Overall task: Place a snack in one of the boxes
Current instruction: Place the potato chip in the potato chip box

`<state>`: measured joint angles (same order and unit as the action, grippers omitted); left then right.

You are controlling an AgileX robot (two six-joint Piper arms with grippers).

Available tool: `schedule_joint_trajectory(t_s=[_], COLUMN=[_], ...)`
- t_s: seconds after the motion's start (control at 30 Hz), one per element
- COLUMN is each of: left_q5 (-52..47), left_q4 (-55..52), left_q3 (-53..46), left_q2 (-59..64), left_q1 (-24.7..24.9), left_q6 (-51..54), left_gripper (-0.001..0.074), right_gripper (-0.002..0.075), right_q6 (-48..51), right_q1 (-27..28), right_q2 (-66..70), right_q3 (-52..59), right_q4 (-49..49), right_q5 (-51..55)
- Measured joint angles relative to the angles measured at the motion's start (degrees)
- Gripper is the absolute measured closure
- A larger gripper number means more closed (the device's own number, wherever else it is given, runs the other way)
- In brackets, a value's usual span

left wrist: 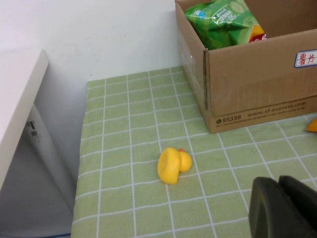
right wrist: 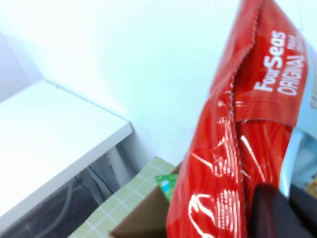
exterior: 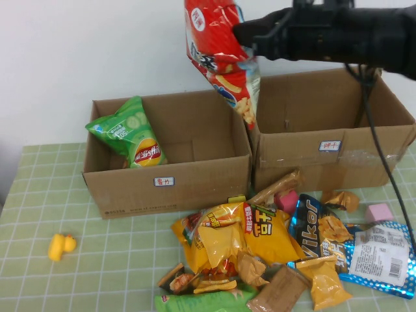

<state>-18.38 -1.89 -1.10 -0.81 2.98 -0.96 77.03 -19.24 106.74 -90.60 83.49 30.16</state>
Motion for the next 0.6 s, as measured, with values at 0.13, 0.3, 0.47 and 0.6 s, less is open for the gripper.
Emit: schedule_joint_trajectory(t_s=[0.13,0.3,0.47,0.6], left_q5=[0.0,0.0,0.0,0.0], left_q4=[0.0,0.0,0.0,0.0], left_q3=[0.0,0.0,0.0,0.0], left_q2=[0.0,0.0,0.0,0.0], left_q1=[0.0,0.0,0.0,0.0], left_q6=[0.0,0.0,0.0,0.0], left_gripper=[0.0737,0.0738,0.0737,0.0738], right_gripper=[0.0718,0.0718,0.0718,0.0718], right_q6=[1.2,1.4,1.5,1.5], right_q1=[0.0,0.0,0.0,0.0], right_q2=[6.6,12.6,16.5,18.3], right_q3=[-5.3,-9.3,-10.0,-10.0], right_q4=[3.0,6.2,8.5,8.7], right_q5=[0.7,2.2,2.2,0.3])
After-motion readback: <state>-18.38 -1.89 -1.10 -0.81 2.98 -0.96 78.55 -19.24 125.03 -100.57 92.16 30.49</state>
